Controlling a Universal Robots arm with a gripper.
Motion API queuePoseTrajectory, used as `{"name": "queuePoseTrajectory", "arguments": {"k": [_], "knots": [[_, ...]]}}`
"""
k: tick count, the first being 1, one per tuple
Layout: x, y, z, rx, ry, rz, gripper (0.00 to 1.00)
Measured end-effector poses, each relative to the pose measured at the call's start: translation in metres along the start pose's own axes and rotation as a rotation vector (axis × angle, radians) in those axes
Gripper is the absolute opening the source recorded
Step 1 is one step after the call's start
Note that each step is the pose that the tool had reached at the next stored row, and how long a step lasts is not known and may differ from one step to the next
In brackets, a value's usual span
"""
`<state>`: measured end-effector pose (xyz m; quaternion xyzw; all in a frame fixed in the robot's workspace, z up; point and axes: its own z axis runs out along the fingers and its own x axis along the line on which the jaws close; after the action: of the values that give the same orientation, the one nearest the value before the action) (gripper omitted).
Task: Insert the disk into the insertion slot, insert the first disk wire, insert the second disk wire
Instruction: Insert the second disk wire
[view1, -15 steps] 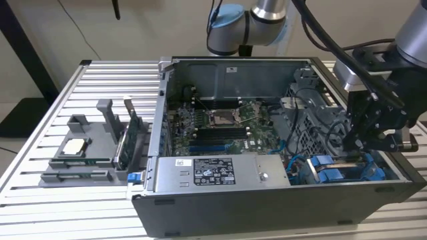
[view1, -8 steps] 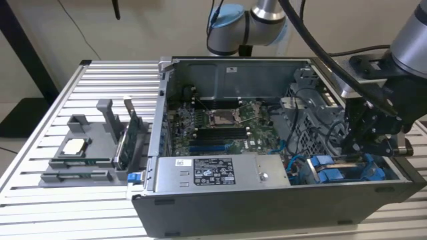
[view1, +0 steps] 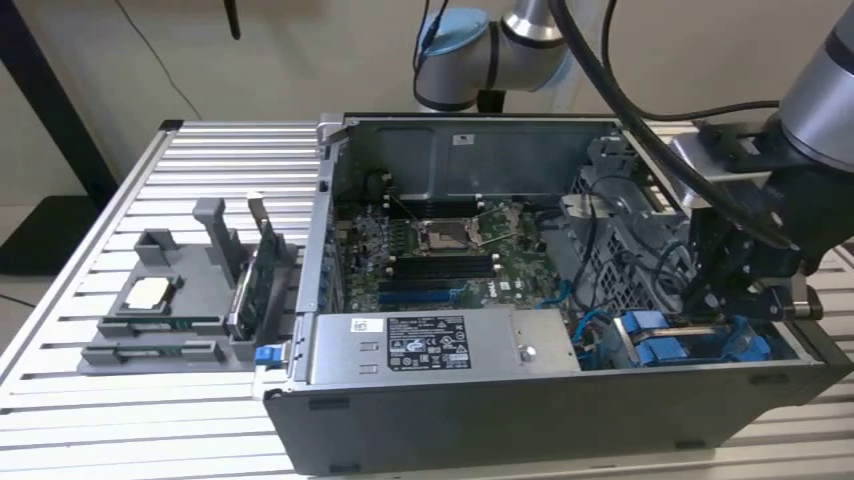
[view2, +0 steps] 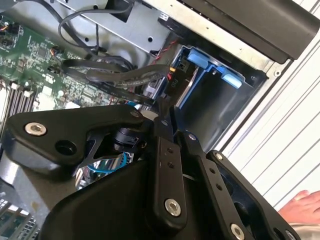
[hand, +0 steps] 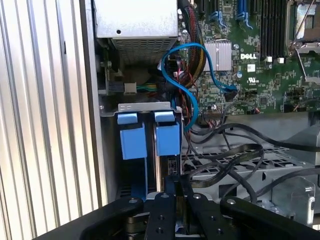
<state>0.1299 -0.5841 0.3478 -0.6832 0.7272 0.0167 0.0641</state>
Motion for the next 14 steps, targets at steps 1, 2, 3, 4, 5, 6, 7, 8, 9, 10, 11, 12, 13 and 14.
{"name": "queuePoseTrajectory", "arguments": {"k": [1,2,3,4,5,6,7,8,9,10,11,12,13,14], "knots": [[0.0001,-0.0002,0.0009,-0.0001,-0.0013,0.0,0.16],[0.0001,-0.0005,0.0017,-0.0002,-0.0029,0.0,0.16],[-0.0001,-0.0007,0.0024,-0.0003,-0.0041,0.0,0.16],[-0.0006,-0.0009,0.0028,-0.0004,-0.0052,0.0,0.16],[-0.0011,-0.001,0.0033,-0.0004,-0.0063,-0.001,0.16],[-0.0013,-0.001,0.0033,-0.0005,-0.0063,-0.001,0.16],[-0.0014,-0.001,0.0032,-0.0005,-0.0062,-0.001,0.16],[-0.0016,-0.0011,0.0033,-0.0003,-0.0062,-0.002,0.16],[-0.0017,-0.0011,0.0035,0.0013,-0.0065,-0.004,0.16],[-0.0017,-0.0011,0.0037,0.003,-0.0067,-0.005,0.16],[-0.0017,-0.001,0.0039,0.0055,-0.0069,-0.007,0.16],[-0.0017,-0.001,0.0042,0.0074,-0.007,-0.008,0.16],[-0.0016,-0.001,0.0047,0.0086,-0.0073,-0.009,0.16],[-0.0015,-0.0009,0.0054,0.0103,-0.0073,-0.009,0.16]]}}
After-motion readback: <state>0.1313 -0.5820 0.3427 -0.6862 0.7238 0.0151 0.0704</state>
